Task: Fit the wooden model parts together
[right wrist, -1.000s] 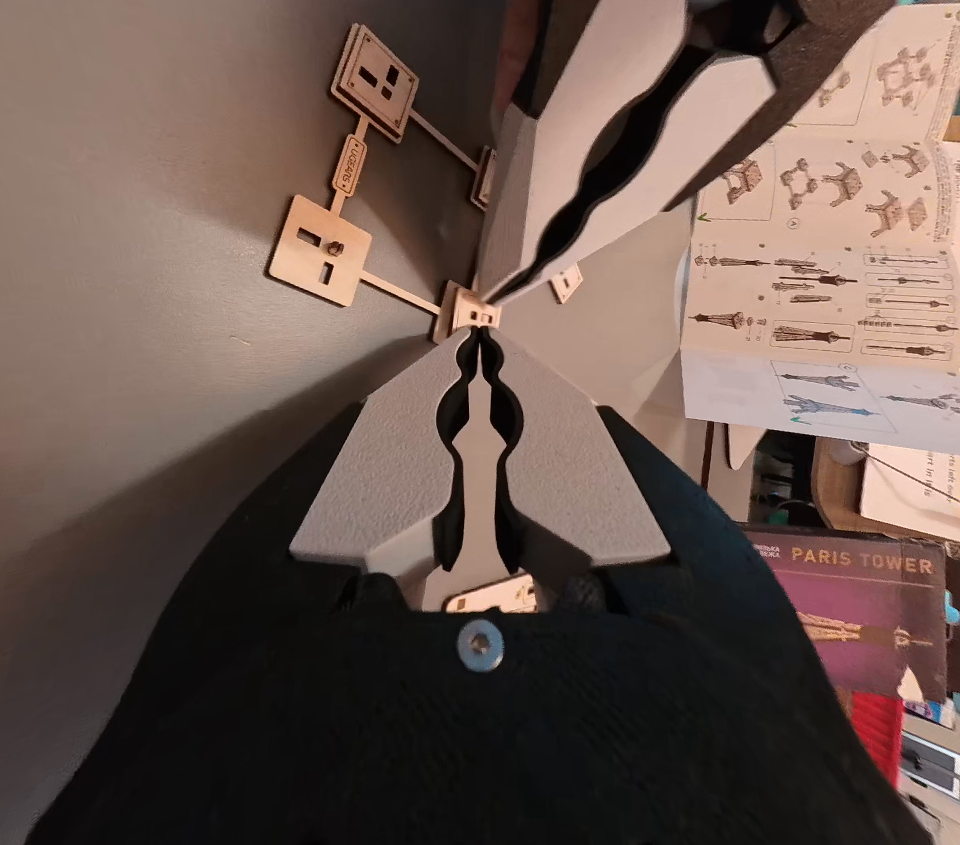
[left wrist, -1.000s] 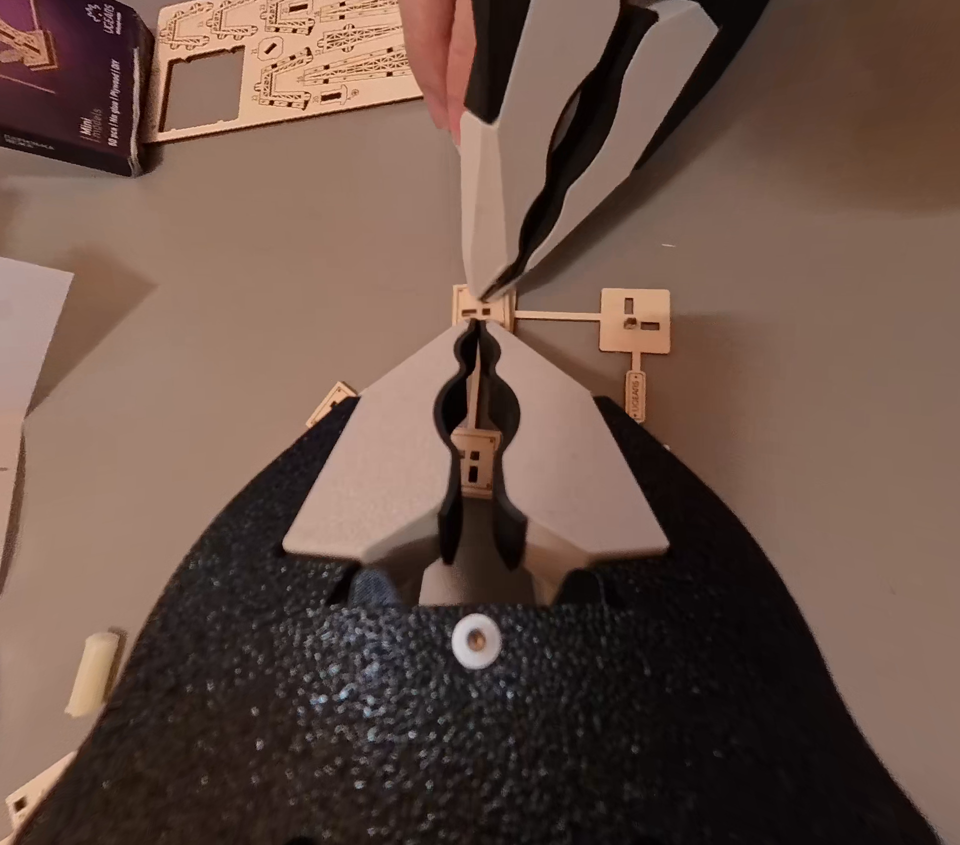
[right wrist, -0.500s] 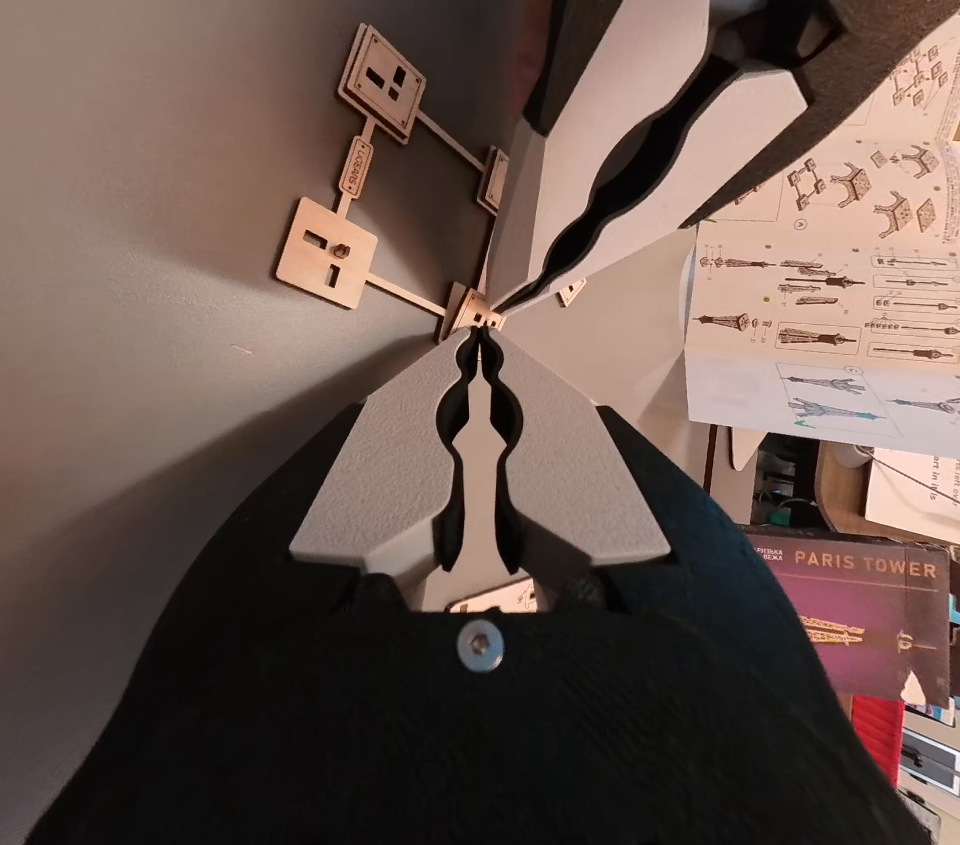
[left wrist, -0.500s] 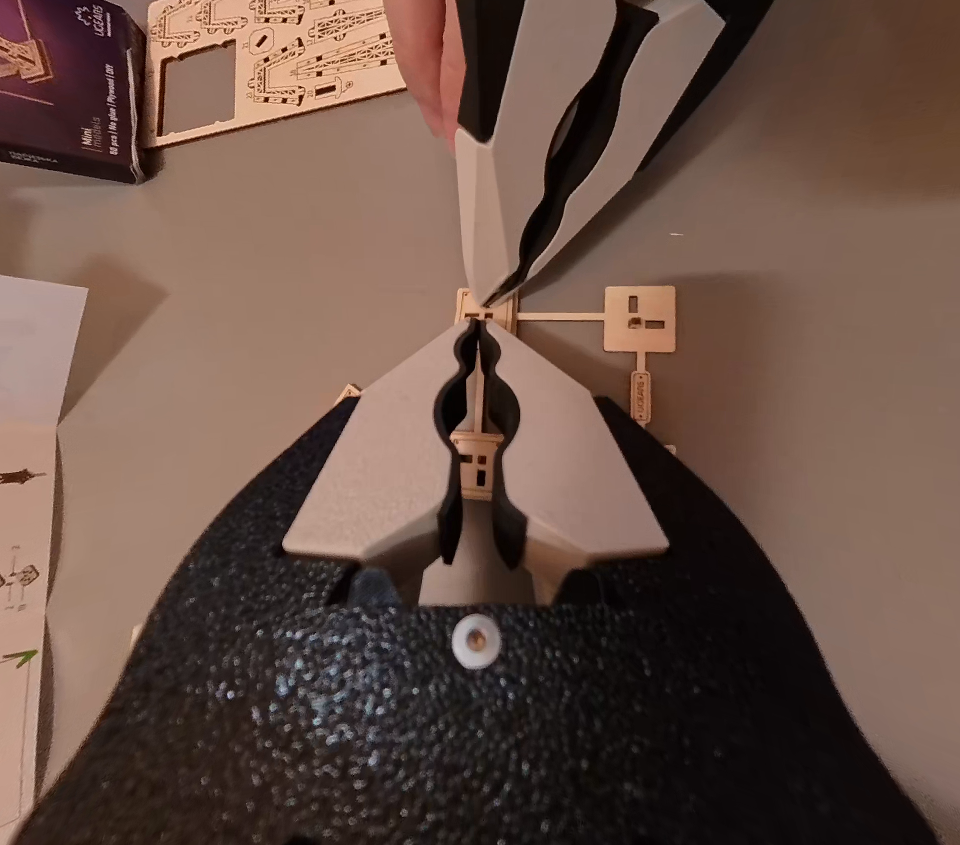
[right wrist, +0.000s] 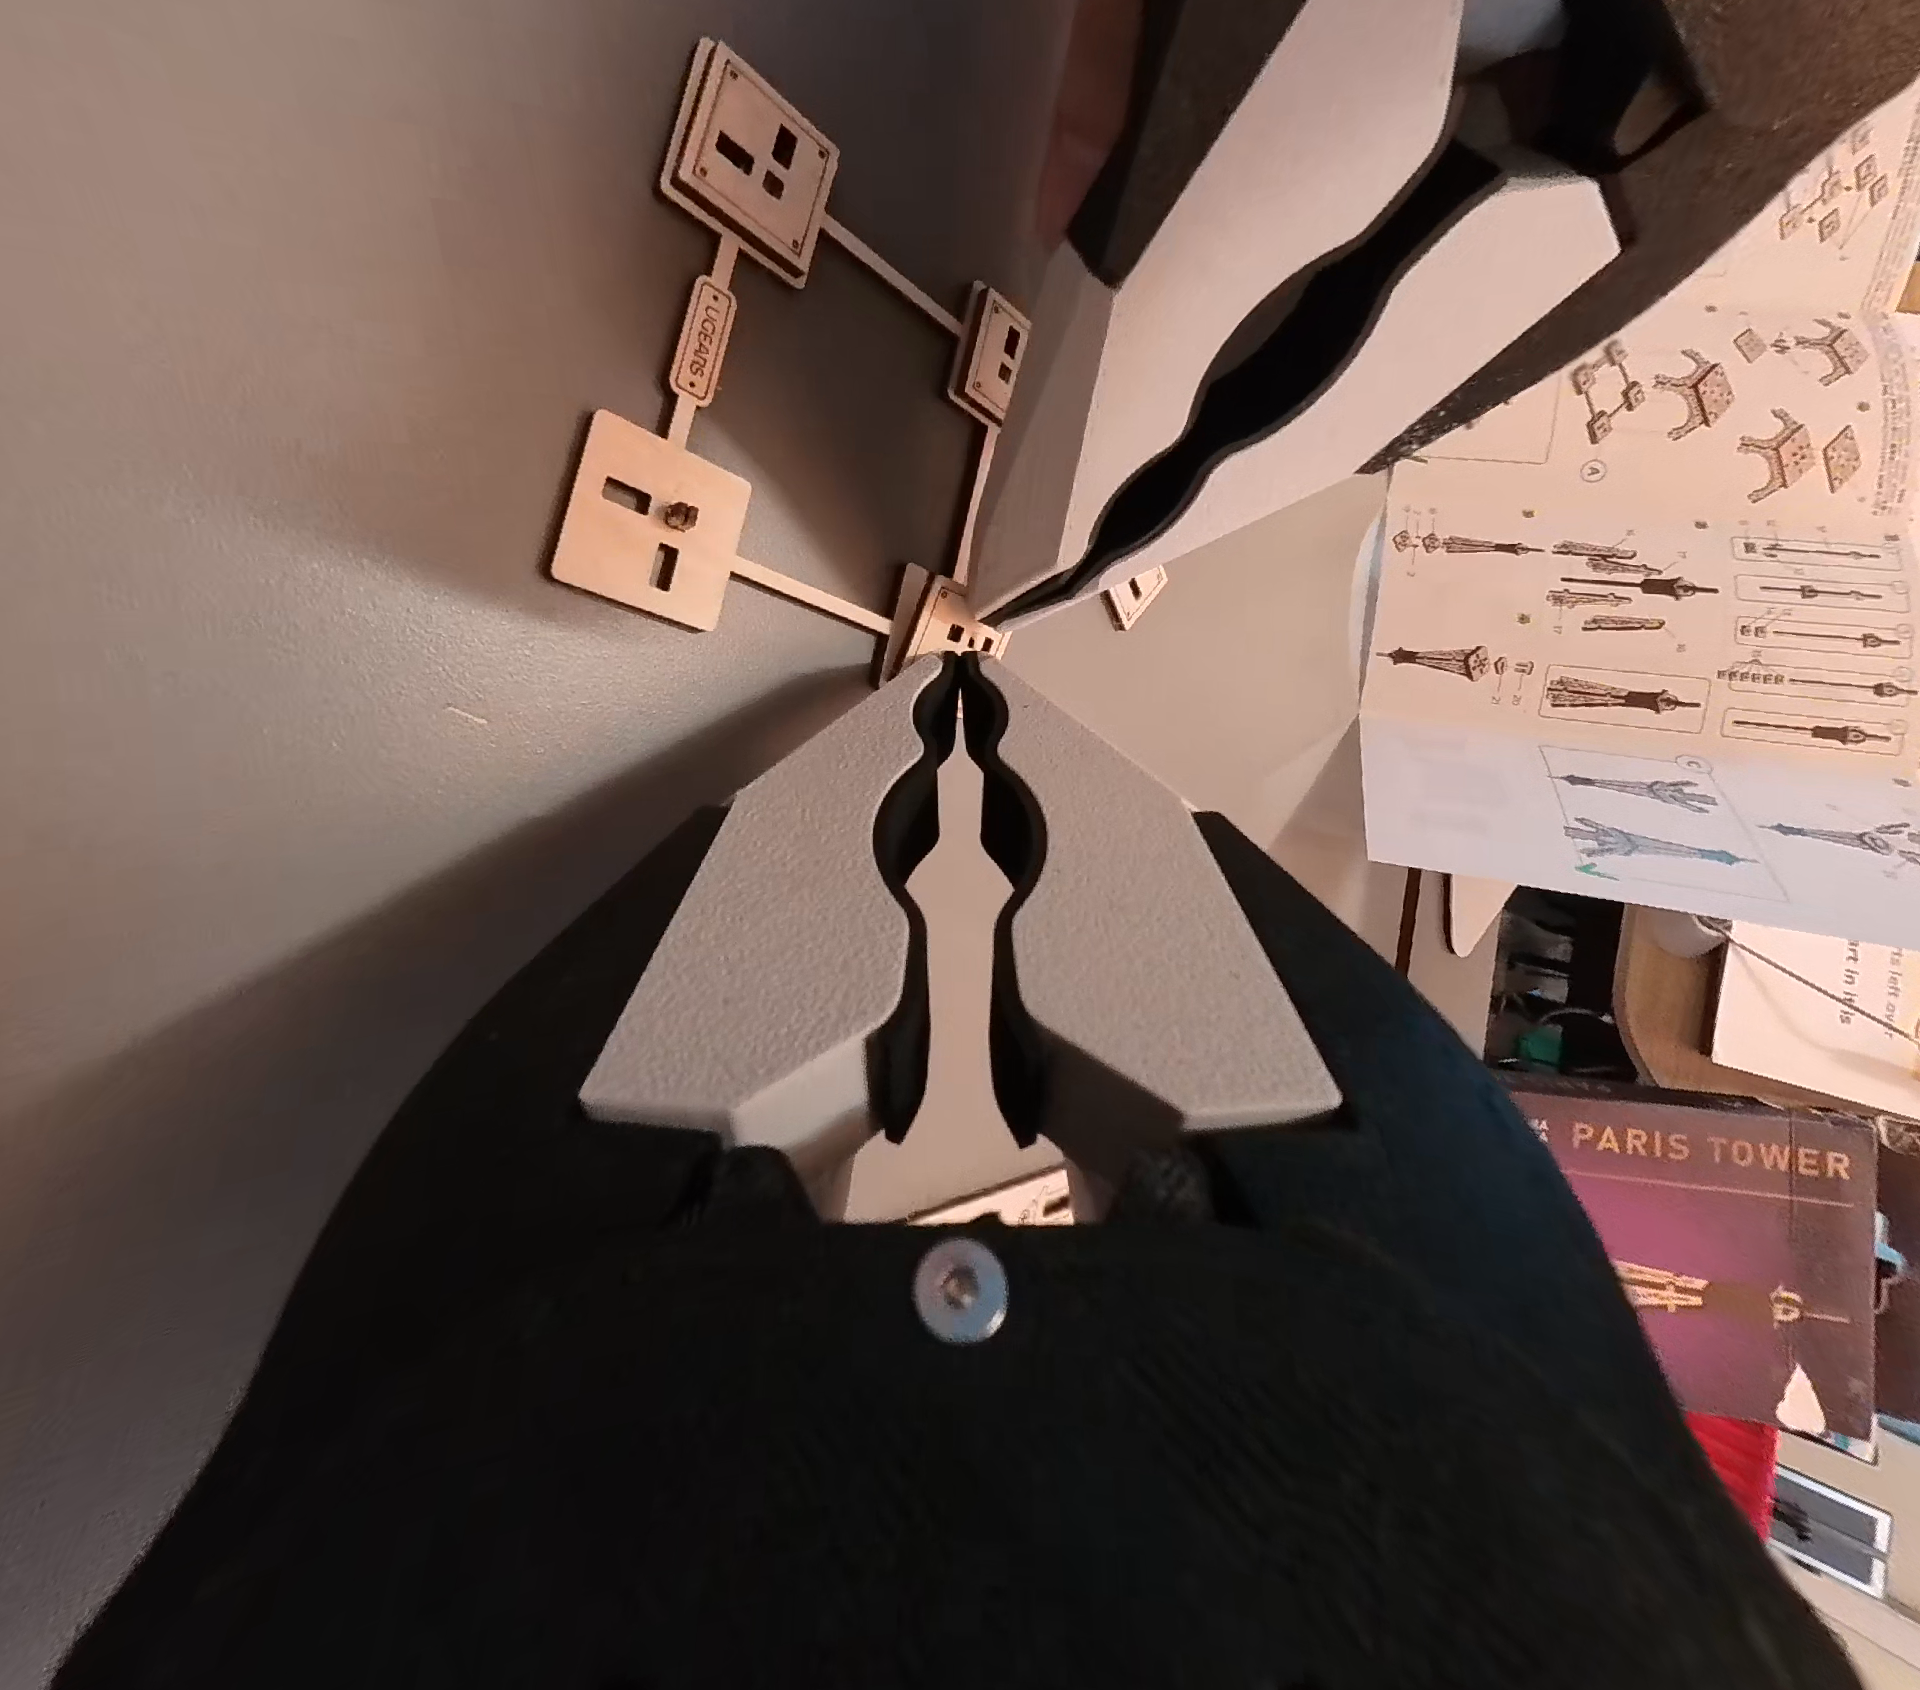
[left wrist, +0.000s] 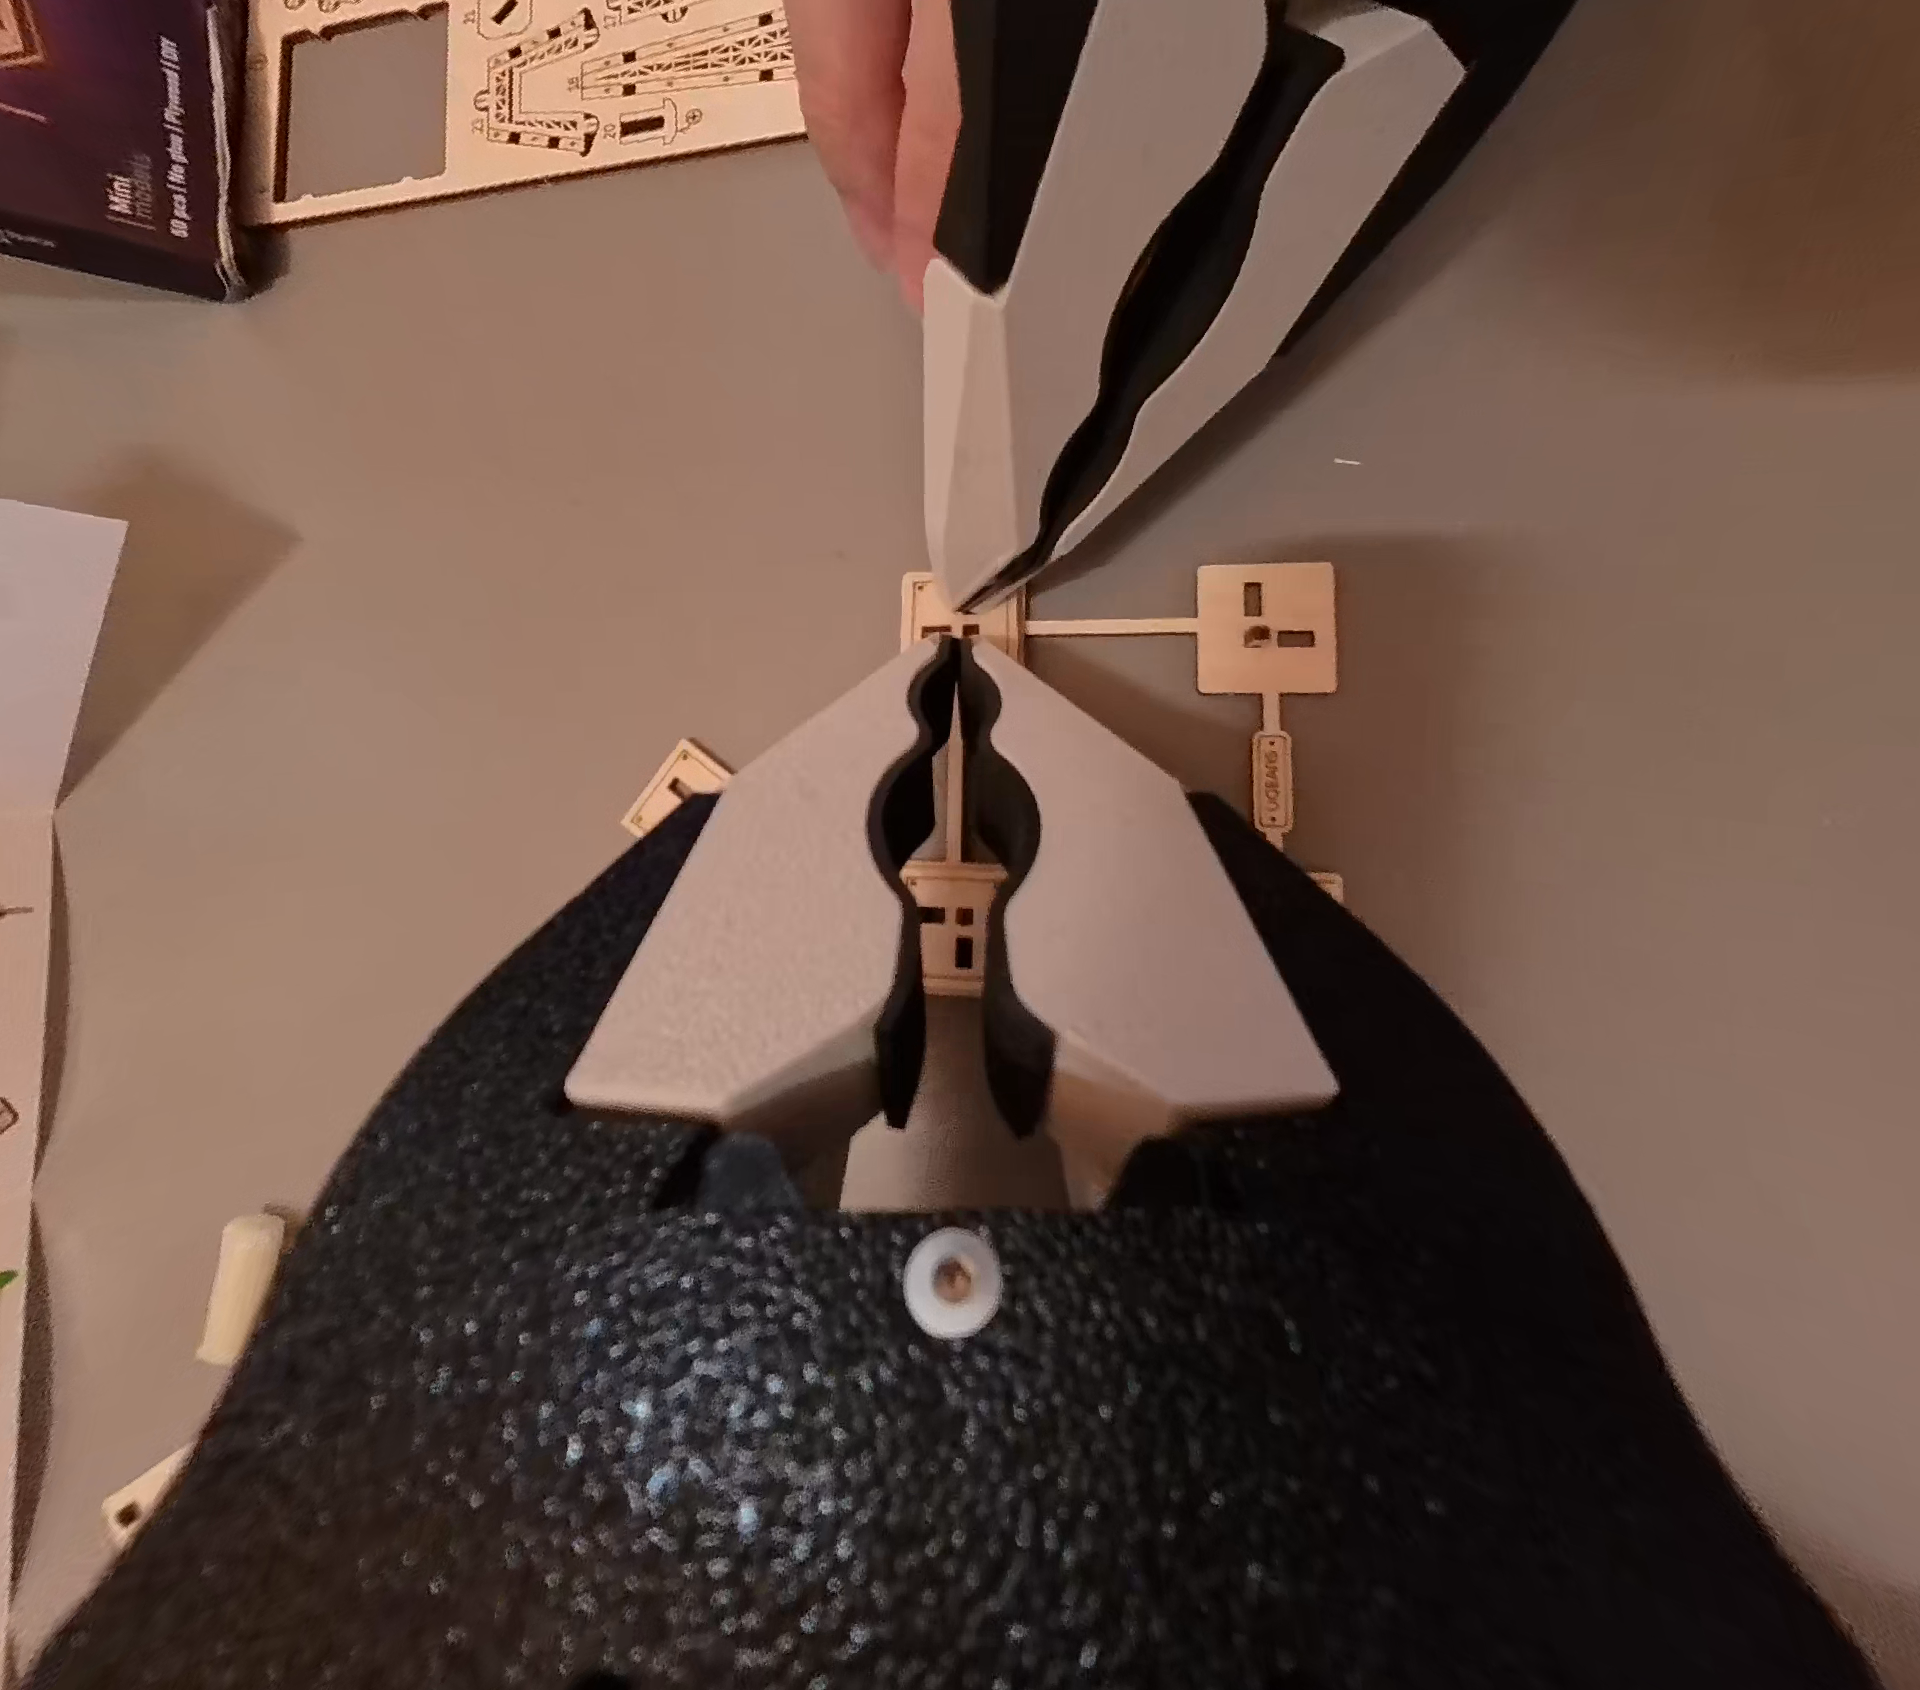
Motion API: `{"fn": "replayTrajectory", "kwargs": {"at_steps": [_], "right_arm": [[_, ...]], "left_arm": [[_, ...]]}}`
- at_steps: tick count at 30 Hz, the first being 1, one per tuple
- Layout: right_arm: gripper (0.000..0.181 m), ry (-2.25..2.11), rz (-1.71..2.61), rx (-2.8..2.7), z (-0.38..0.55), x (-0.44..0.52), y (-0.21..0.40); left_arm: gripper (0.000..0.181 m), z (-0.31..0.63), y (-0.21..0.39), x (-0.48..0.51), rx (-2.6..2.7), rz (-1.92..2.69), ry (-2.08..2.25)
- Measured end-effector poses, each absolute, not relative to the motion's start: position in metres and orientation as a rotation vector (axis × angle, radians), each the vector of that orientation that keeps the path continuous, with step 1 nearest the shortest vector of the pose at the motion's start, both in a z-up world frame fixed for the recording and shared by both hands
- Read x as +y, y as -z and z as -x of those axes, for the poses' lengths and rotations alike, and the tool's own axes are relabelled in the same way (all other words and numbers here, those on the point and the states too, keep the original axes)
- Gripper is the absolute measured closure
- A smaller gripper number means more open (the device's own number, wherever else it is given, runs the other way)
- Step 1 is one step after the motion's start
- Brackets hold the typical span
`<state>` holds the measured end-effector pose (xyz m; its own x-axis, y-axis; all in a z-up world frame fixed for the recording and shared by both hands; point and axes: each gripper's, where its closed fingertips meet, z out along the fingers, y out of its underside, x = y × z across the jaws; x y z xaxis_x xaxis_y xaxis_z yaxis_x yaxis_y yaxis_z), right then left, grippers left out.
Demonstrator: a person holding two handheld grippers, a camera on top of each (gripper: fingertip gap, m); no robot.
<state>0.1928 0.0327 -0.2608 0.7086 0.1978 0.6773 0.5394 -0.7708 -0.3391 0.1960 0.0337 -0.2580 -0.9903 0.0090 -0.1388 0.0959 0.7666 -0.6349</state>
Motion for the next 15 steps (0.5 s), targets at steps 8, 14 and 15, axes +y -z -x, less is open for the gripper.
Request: {"fn": "replayTrajectory", "kwargs": {"at_steps": [8, 14, 15], "right_arm": [[0.181, 0.773, 2.43, -0.551, -0.1929, 0.0331, 0.2621], [0.181, 0.785, 2.469, -0.579, -0.1936, 0.0328, 0.2627], [0.181, 0.79, 2.471, -0.576, -0.1938, 0.0329, 0.2628]], "left_arm": [[0.181, -0.1952, 0.2591, 0.0351, 2.845, -0.077, 0.996], [0.181, -0.1952, 0.2593, 0.035, 2.866, -0.054, 0.994], [0.181, -0.1953, 0.2594, 0.0349, 2.872, -0.048, 0.998]]}}
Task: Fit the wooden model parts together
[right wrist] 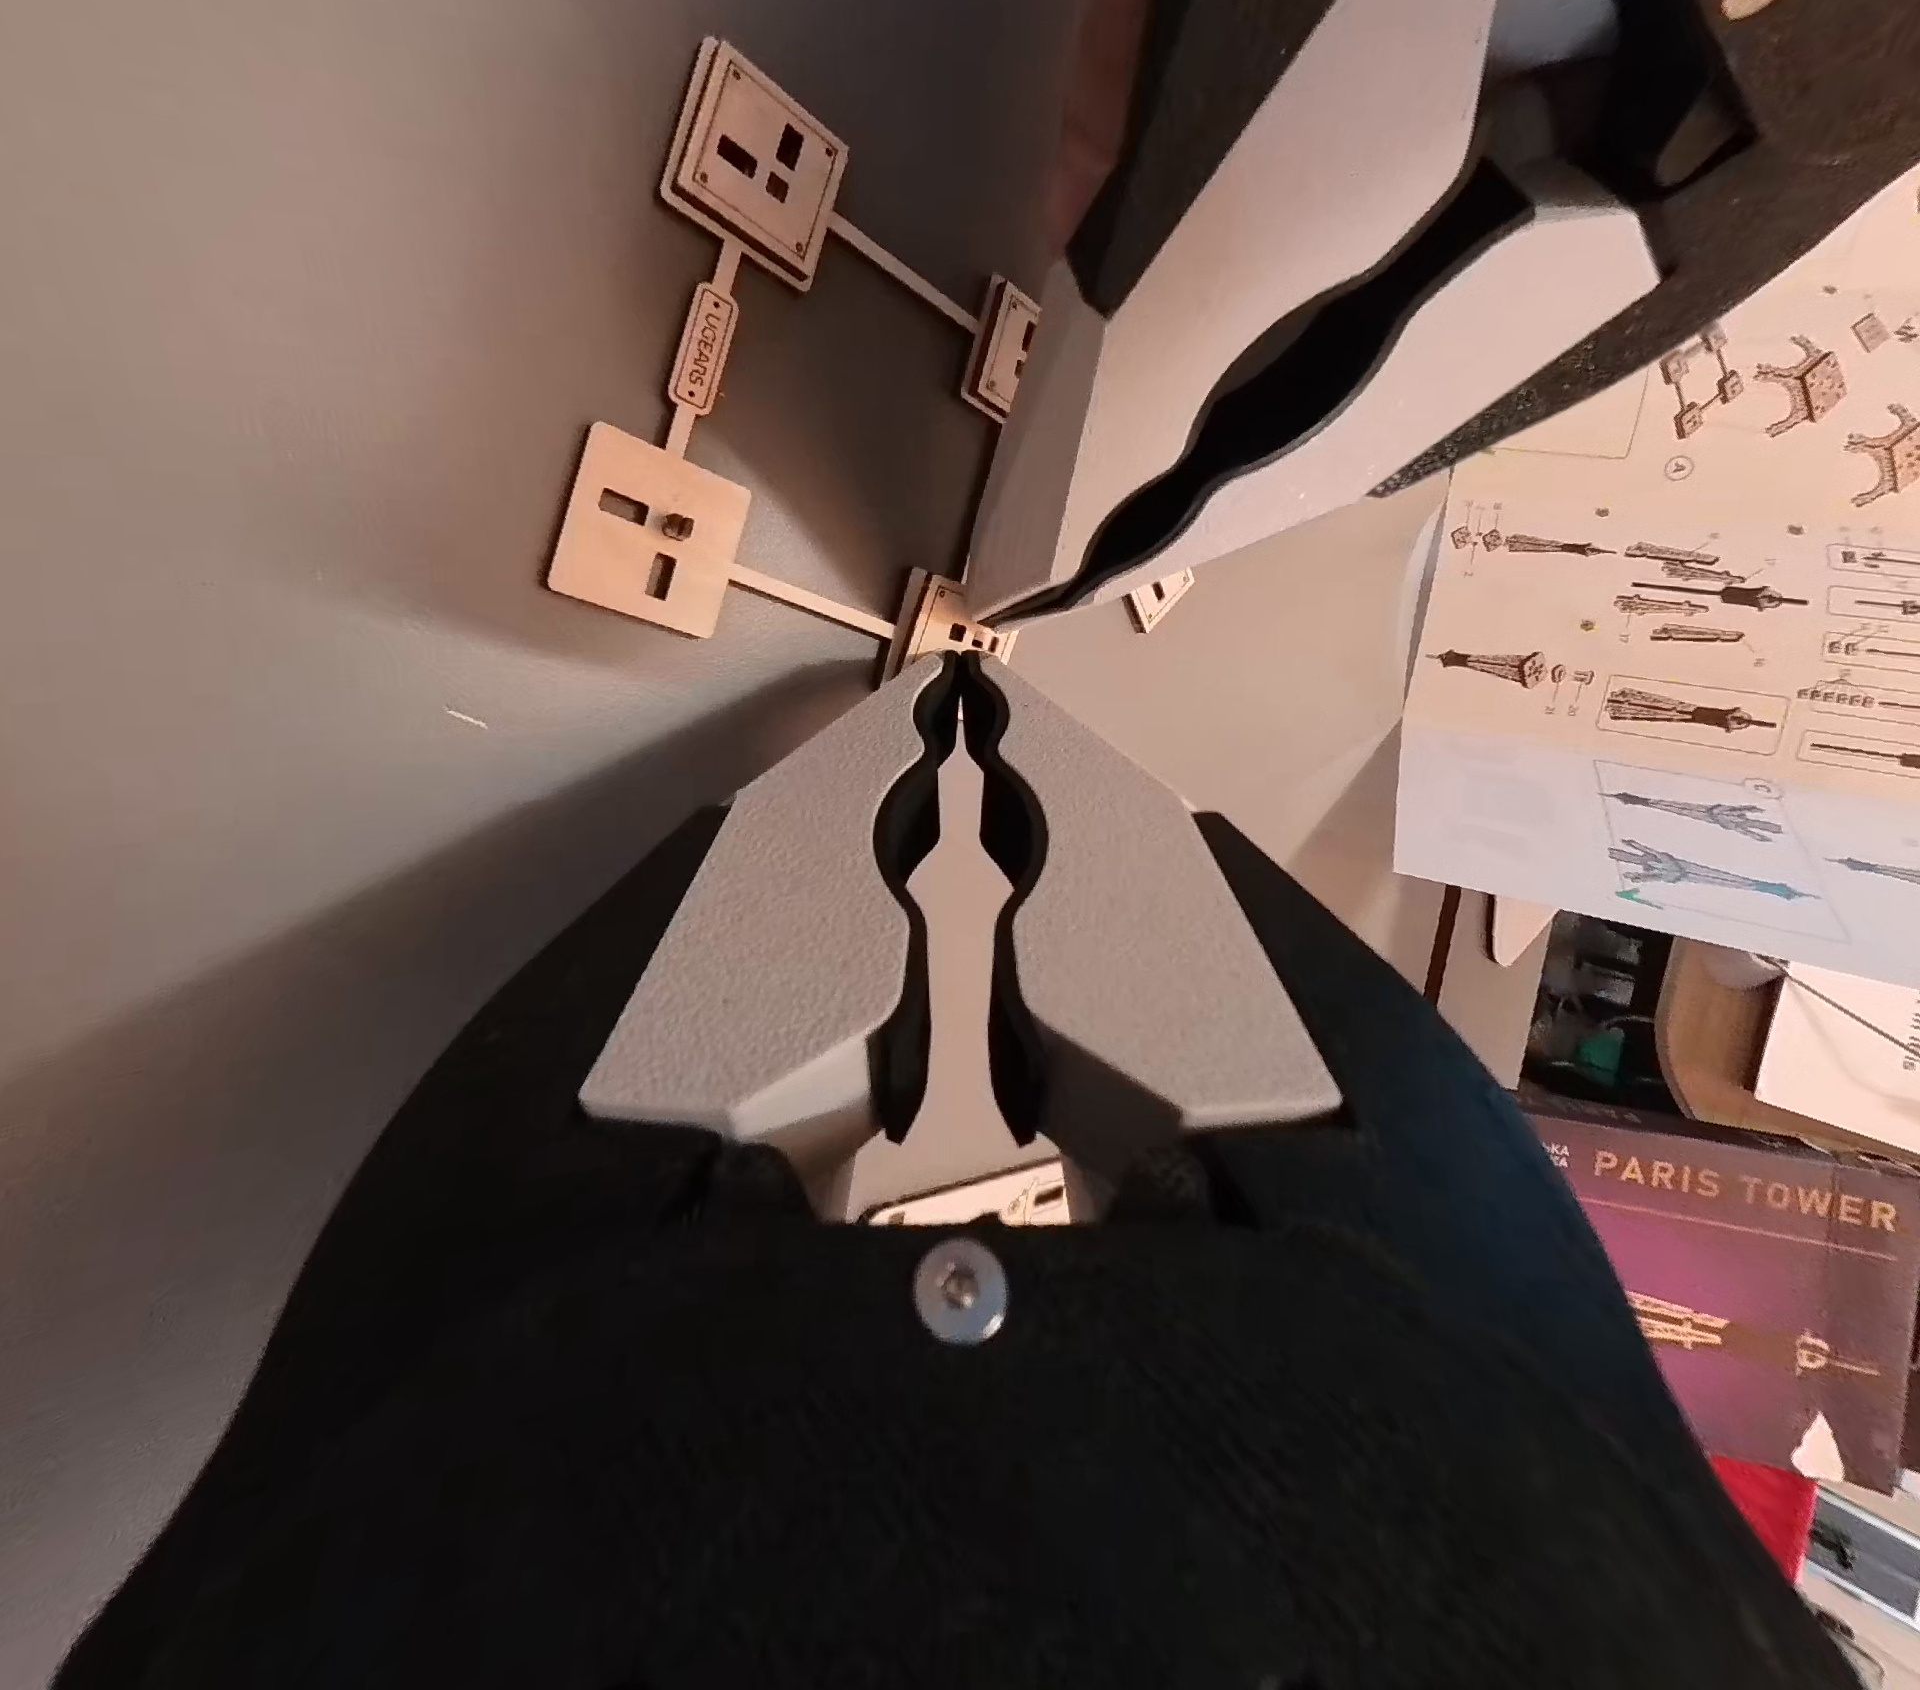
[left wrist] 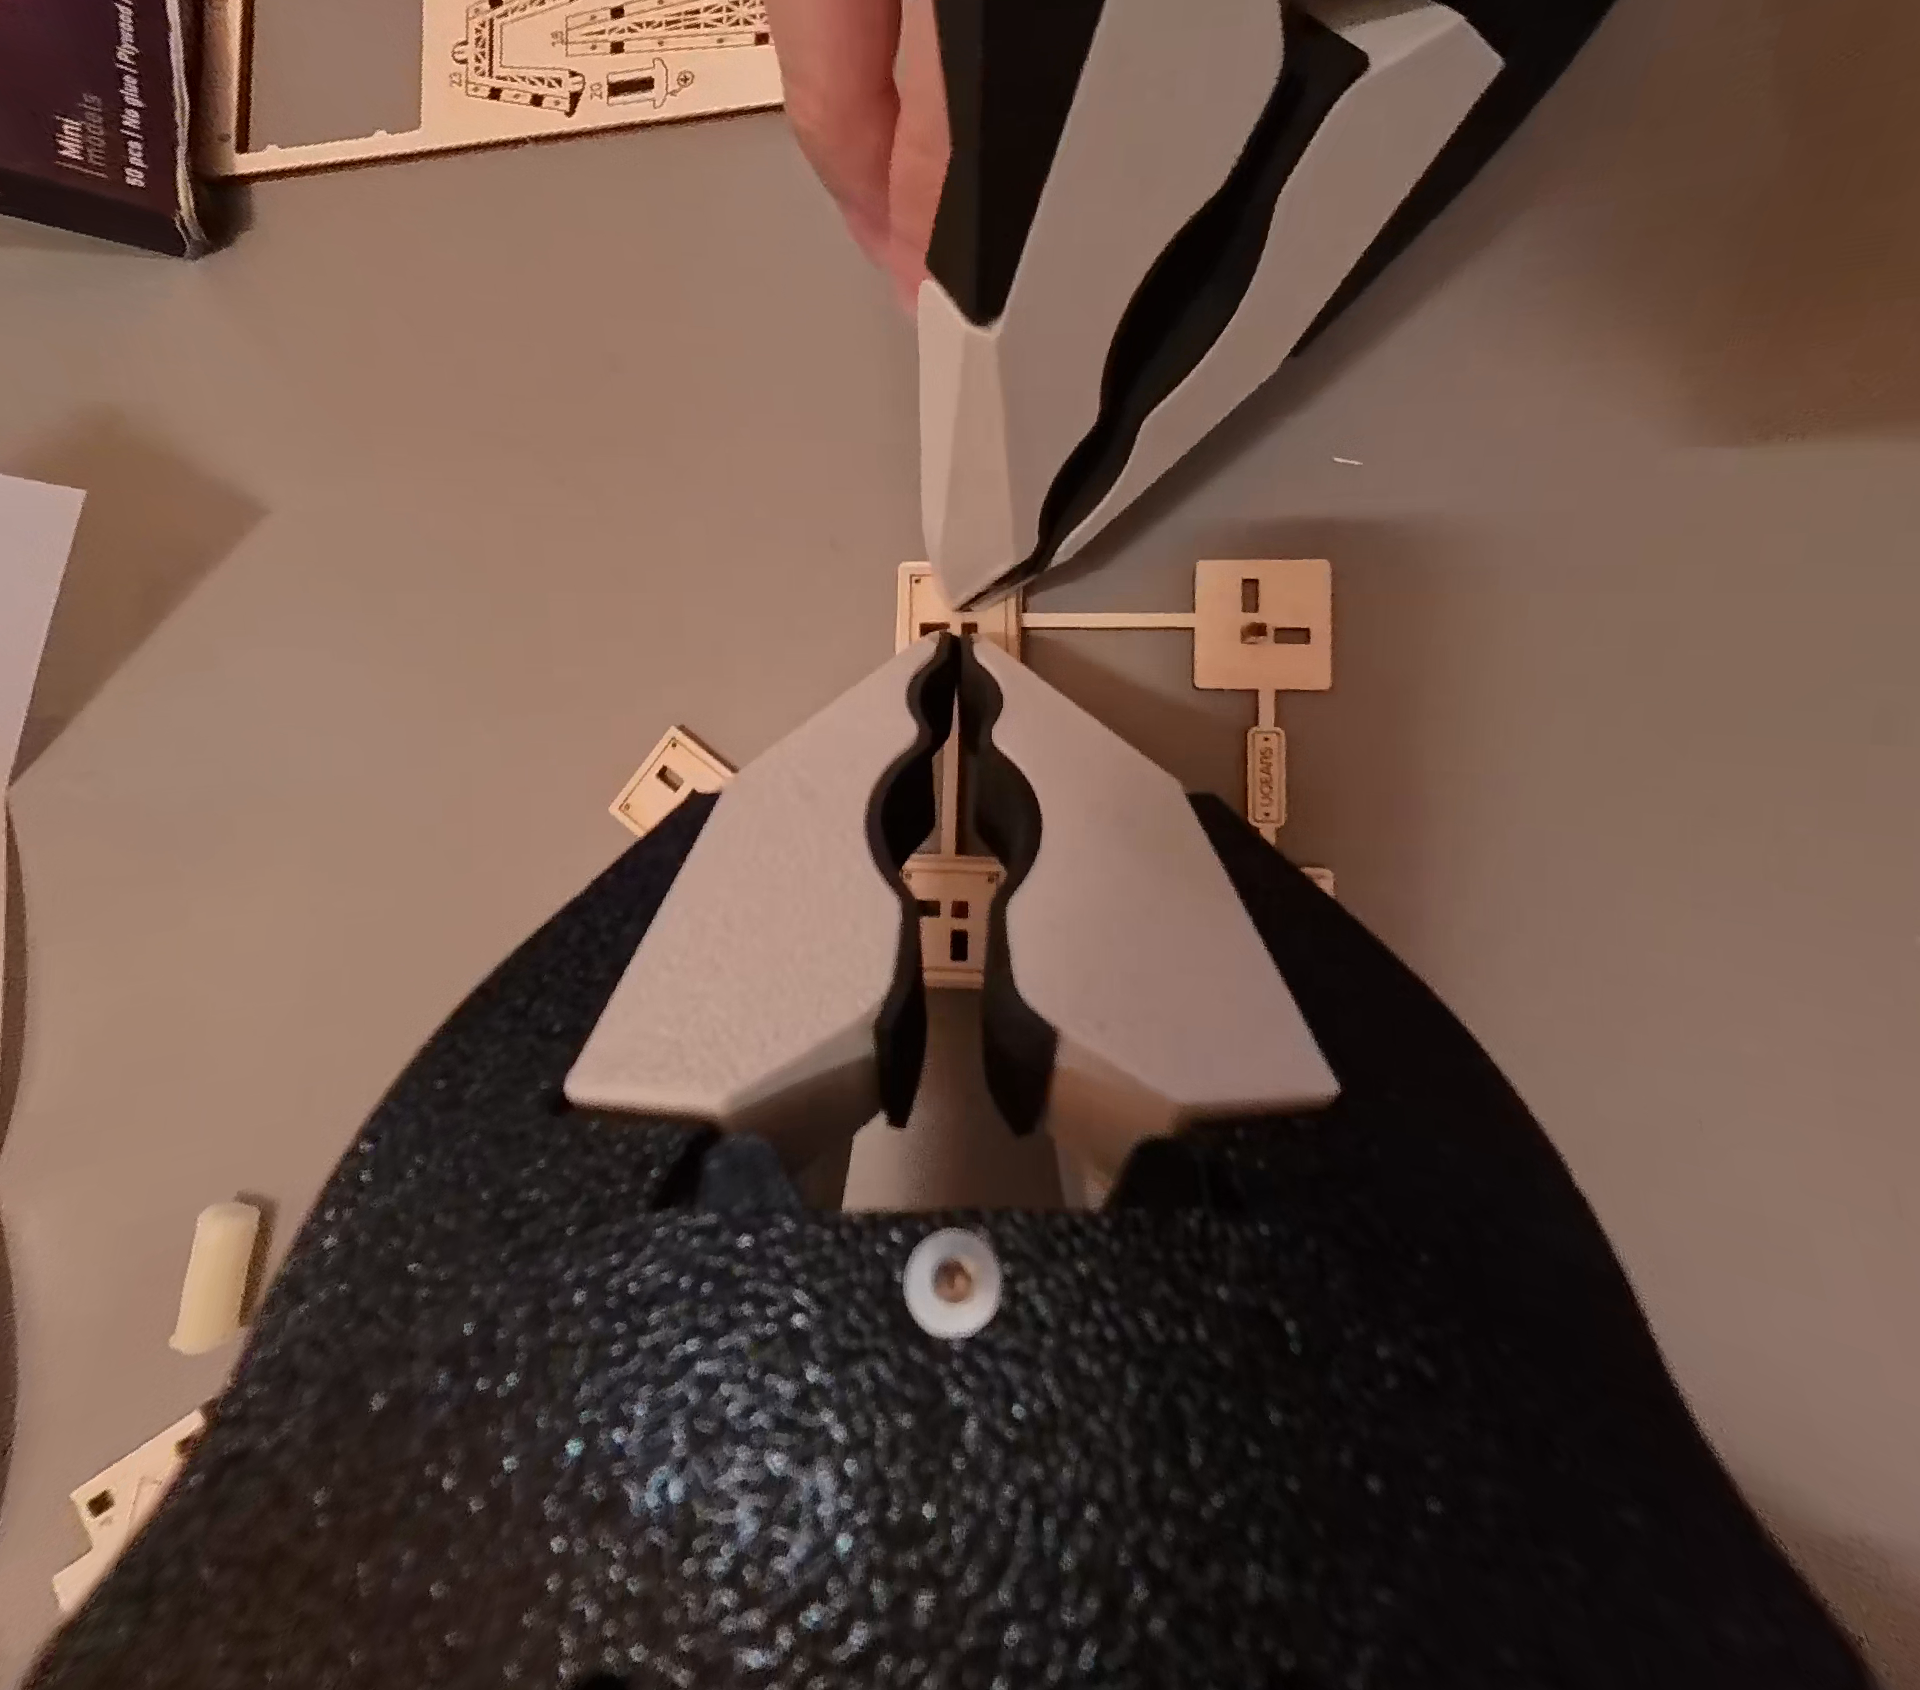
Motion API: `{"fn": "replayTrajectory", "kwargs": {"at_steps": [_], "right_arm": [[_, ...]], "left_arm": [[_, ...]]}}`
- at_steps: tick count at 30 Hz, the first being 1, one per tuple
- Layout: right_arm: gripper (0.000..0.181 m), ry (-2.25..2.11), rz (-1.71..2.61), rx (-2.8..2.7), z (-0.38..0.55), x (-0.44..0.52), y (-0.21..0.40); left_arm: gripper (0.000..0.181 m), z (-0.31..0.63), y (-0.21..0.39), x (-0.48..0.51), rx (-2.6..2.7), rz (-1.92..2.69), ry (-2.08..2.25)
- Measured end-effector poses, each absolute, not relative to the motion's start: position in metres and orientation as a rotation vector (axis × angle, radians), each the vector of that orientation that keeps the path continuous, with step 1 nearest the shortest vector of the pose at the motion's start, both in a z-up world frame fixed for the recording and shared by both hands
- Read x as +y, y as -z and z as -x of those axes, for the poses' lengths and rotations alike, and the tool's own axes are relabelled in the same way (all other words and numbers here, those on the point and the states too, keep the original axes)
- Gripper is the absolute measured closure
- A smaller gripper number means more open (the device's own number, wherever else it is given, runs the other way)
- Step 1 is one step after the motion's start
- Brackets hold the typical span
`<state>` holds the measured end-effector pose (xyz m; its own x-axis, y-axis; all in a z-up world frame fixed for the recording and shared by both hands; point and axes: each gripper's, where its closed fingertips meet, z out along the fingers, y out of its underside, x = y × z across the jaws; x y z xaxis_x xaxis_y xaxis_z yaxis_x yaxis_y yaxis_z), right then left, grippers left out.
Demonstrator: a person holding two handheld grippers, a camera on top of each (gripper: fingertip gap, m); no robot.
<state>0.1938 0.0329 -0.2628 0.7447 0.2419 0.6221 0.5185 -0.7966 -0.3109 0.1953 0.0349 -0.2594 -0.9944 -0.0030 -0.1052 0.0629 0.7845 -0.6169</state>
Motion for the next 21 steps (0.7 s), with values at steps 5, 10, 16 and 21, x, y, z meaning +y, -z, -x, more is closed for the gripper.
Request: {"fn": "replayTrajectory", "kwargs": {"at_steps": [5, 10, 16, 21], "right_arm": [[0.181, 0.83, 2.517, -0.609, -0.1943, 0.0326, 0.2631], [0.181, 0.847, 2.559, -0.647, -0.1948, 0.0327, 0.2634], [0.181, 0.872, 2.544, -0.629, -0.1954, 0.0324, 0.2632], [0.181, 0.869, 2.543, -0.626, -0.1957, 0.0324, 0.2631]], "left_arm": [[0.181, -0.1954, 0.2596, 0.0347, 2.892, -0.041, 0.985], [0.181, -0.1955, 0.2598, 0.0347, 2.893, -0.019, 0.982], [0.181, -0.1962, 0.2551, 0.0346, 2.891, -0.01, 1.035], [0.181, -0.1967, 0.2594, 0.0389, 2.926, -0.086, 0.887]]}}
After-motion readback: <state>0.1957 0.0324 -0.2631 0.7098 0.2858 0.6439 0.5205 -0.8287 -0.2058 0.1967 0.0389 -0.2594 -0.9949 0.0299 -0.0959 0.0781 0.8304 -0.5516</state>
